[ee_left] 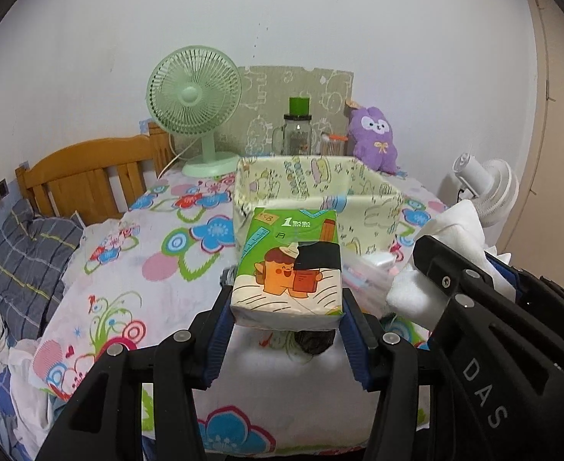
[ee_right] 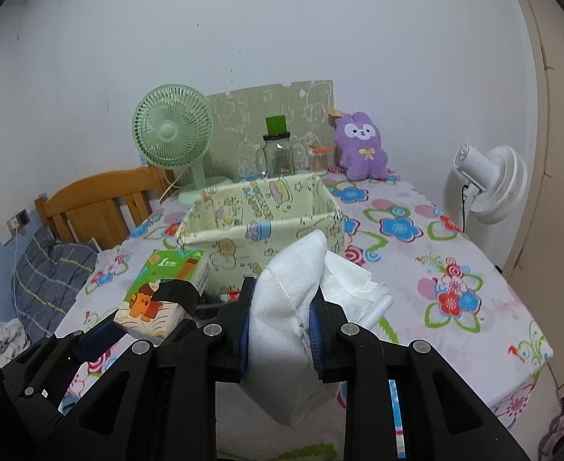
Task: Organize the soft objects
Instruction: 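Carry tissue pack with left gripper while right gripper carries white cloth toward fabric box, then drop tissue pack into box with left gripper while right gripper releases white cloth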
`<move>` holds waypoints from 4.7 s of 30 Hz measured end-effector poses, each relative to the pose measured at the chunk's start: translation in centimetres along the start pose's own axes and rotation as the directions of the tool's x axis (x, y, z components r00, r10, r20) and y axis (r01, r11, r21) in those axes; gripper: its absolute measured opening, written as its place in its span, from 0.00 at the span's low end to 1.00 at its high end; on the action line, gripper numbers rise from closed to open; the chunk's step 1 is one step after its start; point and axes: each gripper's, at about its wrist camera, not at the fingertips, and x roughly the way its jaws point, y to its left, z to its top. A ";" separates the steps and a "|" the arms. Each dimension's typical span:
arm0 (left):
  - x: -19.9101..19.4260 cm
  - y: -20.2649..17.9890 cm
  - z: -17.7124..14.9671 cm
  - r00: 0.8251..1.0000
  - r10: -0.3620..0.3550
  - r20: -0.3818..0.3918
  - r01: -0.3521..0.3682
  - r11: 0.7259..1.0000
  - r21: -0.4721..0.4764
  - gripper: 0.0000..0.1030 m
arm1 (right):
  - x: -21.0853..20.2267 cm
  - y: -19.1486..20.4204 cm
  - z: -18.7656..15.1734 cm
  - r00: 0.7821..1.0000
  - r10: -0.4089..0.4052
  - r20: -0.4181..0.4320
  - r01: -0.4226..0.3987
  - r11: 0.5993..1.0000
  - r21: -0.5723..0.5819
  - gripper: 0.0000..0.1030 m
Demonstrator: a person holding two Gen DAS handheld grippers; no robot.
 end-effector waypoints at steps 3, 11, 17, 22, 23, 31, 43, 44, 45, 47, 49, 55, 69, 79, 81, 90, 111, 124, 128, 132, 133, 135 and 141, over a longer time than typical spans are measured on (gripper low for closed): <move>-0.2 -0.1 0.9 1.000 -0.002 0.017 0.002 1.000 0.005 0.52 | -0.2 -0.1 1.0 1.000 0.001 0.010 -0.001 1.000 -0.001 0.27; -1.5 -0.5 3.8 0.998 -0.007 0.068 0.005 1.000 0.019 0.52 | -0.9 -0.2 3.9 0.999 0.028 0.035 -0.028 1.000 -0.002 0.27; -2.4 -0.6 5.6 0.994 -0.010 0.108 0.008 1.000 0.017 0.52 | -2.0 0.0 5.9 0.997 0.031 0.074 -0.030 0.999 -0.016 0.27; -2.5 -0.7 6.7 0.994 -0.012 0.111 0.010 1.000 0.015 0.52 | -2.3 0.1 7.1 0.995 0.030 0.092 -0.028 0.999 -0.018 0.27; -2.6 -0.7 6.8 0.994 -0.011 0.112 0.010 1.000 0.015 0.52 | -2.3 0.2 7.3 0.995 0.030 0.095 -0.029 0.999 -0.019 0.27; -2.2 -0.6 8.0 0.992 -0.013 0.128 0.012 1.000 0.015 0.52 | -1.6 0.3 8.6 0.994 0.036 0.098 -0.035 0.999 -0.014 0.27; 0.5 0.0 10.5 0.991 -0.005 0.133 0.003 1.000 0.012 0.52 | 1.8 0.4 10.8 0.995 0.054 0.088 -0.054 0.999 0.004 0.27; 0.9 0.0 10.7 0.992 -0.003 0.130 0.002 1.000 0.011 0.52 | 2.2 0.4 10.9 0.995 0.055 0.086 -0.055 0.998 0.006 0.27; 1.3 0.1 10.8 0.992 -0.001 0.127 -0.001 1.000 0.011 0.52 | 2.7 0.4 11.1 0.995 0.055 0.082 -0.055 0.998 0.007 0.27; 2.1 0.1 11.0 0.993 0.001 0.120 -0.002 1.000 0.010 0.52 | 3.4 0.4 11.2 0.996 0.057 0.076 -0.058 0.998 0.011 0.27; 2.8 0.1 11.2 0.994 0.006 0.113 -0.006 1.000 0.003 0.52 | 4.3 0.3 11.4 0.996 0.058 0.070 -0.060 0.998 0.014 0.27; 5.3 0.3 11.6 0.997 0.004 0.073 -0.004 1.000 -0.004 0.52 | 6.9 0.0 11.6 0.998 0.045 0.049 -0.046 0.999 0.023 0.27; 11.1 0.7 11.0 0.999 0.001 -0.049 -0.003 1.000 -0.024 0.52 | 13.2 -0.2 11.3 0.998 0.036 -0.049 -0.034 0.999 0.040 0.27; 15.1 1.6 10.5 0.989 0.003 -0.150 -0.011 0.999 -0.050 0.52 | 17.0 0.1 10.5 0.992 0.031 -0.121 -0.028 0.999 0.027 0.27; 15.7 1.8 10.5 0.987 -0.001 -0.162 -0.008 0.999 -0.054 0.52 | 17.7 0.1 10.4 0.991 0.032 -0.132 -0.028 0.999 0.029 0.27; 17.7 1.3 10.9 0.985 -0.004 -0.173 0.001 1.000 -0.017 0.52 | 20.3 -0.5 10.2 0.984 0.028 -0.173 -0.019 0.998 0.057 0.27; 20.2 0.7 11.7 0.981 -0.058 -0.183 0.066 0.997 0.041 0.73 | 22.8 -1.1 10.5 0.978 0.026 -0.206 -0.007 0.996 0.093 0.58; 17.3 0.6 11.8 0.986 -0.063 -0.157 0.068 0.997 0.025 0.91 | 20.3 -0.7 11.1 0.987 0.029 -0.159 -0.020 0.998 0.060 0.88; 16.0 0.5 11.8 0.989 -0.060 -0.137 0.064 0.998 0.027 0.91 | 19.1 -0.6 11.2 0.989 0.029 -0.142 -0.021 0.998 0.052 0.91; 15.0 0.5 11.8 0.989 -0.066 -0.131 0.068 0.998 0.015 0.91 | 18.0 -0.4 11.4 0.991 0.024 -0.133 -0.019 0.999 0.038 0.92; 14.7 0.5 11.7 0.989 -0.067 -0.129 0.069 0.998 0.013 0.91 | 17.7 -0.4 11.4 0.991 0.023 -0.129 -0.019 0.999 0.034 0.92; 14.1 0.4 11.6 0.990 -0.069 -0.123 0.071 0.997 0.010 0.92 | 16.9 -0.3 11.4 0.993 0.019 -0.116 -0.016 1.000 0.027 0.94; 12.1 0.1 11.5 0.993 -0.073 -0.095 0.075 0.997 0.012 0.92 | 14.8 -0.2 11.5 0.996 0.014 -0.092 -0.012 1.000 0.022 0.95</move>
